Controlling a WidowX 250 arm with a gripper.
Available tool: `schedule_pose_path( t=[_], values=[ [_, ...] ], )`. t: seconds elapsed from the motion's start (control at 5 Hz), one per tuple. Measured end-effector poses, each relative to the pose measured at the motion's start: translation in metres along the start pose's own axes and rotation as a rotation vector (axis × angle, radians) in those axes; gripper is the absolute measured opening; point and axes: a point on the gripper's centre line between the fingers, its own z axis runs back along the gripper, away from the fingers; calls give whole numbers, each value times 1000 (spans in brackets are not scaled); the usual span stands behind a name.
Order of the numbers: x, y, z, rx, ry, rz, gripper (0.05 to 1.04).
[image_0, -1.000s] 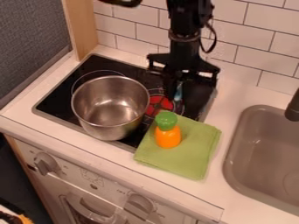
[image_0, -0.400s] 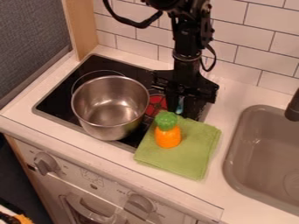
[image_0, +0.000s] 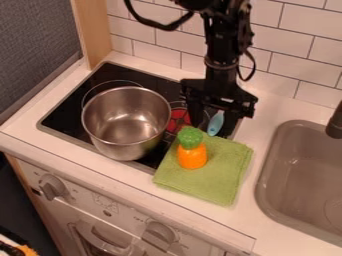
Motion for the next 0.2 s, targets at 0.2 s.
schedule_pose_path(
  t=[0.2],
  values=[
    [-4,-2,23,-24,-32,-26,1010]
  ],
)
